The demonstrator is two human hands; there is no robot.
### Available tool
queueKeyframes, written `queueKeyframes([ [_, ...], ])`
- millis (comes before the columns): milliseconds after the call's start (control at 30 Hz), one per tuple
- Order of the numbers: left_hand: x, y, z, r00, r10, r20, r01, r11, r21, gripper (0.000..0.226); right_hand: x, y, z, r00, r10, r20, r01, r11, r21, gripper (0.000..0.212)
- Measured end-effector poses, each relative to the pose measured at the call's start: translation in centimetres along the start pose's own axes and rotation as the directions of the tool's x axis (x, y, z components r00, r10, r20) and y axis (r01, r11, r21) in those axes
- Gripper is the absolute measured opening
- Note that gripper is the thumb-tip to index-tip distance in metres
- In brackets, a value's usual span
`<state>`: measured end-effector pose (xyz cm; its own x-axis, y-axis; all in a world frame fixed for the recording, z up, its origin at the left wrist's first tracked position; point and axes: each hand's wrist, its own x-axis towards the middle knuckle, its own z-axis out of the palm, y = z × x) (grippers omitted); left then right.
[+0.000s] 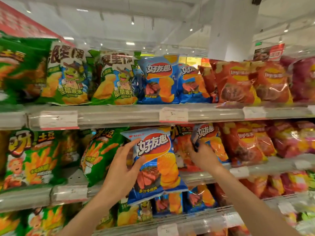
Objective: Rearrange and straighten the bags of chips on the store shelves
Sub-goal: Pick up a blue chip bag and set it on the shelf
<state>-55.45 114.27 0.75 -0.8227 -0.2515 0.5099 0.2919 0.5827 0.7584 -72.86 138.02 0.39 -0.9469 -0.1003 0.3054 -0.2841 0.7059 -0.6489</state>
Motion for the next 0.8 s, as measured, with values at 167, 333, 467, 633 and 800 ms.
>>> queueKeyframes([
  [167,-0.4,0.8,0.2,1.0,0.014,-0.014,-0.014,1.0,-0.002,0.047,1.1,0.9,2.1,0.988,0.062,0.139,-0.07,0.996,0.05,0.066],
  [333,-0.5,1.2,0.8,0.998,0.003,-0.058,-0.001,0.999,0.037,0.048,0.9,0.7,1.1,0.995,-0.016,0.095,0.003,0.99,0.138,0.059],
  [467,-0.5,1.8,1.7,0.997,0.009,-0.071,-0.004,0.998,0.063,0.052,0.9,0.2,-2.5,0.997,-0.056,0.048,0.05,0.993,0.105,0.071],
  [633,0.3,2.6,3.7,0.998,0.009,-0.064,-0.003,0.995,0.098,0.052,0.7,1.9,-8.0,0.996,-0.011,0.086,0.004,0.996,0.085,0.081],
  [800,2.1,3.5,6.9,0.996,0.07,-0.06,-0.059,0.984,0.171,0.051,-0.4,6.1,-12.0,0.999,0.023,0.048,-0.028,0.994,0.103,0.081],
])
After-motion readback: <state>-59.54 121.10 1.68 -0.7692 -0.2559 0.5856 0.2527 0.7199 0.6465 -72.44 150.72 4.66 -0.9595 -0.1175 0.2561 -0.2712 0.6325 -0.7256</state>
